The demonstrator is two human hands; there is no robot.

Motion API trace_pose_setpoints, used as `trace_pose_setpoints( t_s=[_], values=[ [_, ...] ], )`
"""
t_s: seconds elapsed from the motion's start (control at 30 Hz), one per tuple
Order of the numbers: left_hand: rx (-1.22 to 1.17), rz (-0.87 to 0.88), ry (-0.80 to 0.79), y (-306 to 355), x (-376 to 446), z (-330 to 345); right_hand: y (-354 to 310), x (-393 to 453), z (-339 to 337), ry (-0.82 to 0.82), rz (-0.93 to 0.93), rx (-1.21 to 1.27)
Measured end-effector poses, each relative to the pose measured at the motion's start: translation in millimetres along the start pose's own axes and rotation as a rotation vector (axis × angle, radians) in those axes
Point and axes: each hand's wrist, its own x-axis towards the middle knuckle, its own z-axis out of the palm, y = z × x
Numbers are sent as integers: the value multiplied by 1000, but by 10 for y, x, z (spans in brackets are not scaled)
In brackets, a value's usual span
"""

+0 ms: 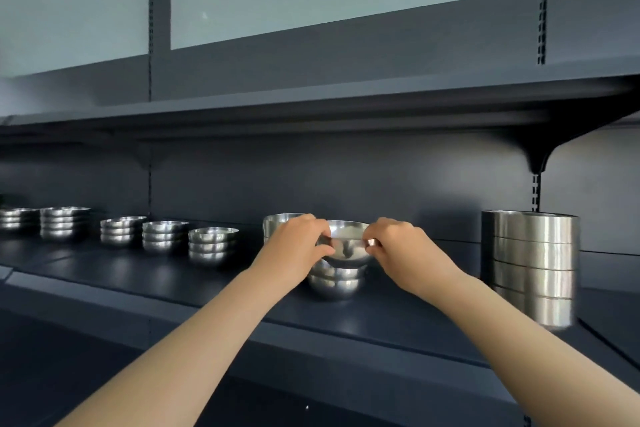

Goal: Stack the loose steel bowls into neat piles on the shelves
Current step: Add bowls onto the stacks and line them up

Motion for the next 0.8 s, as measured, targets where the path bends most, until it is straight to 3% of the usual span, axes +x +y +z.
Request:
trace_pose_setpoints(
  t_s=[0.37, 0.8],
  values=[
    [20, 27, -48, -610, 585, 635, 471, 646, 826, 13, -72, 81],
    [-150, 104, 85, -897, 449, 1150, 681, 503, 1239, 98, -261, 197]
  ],
)
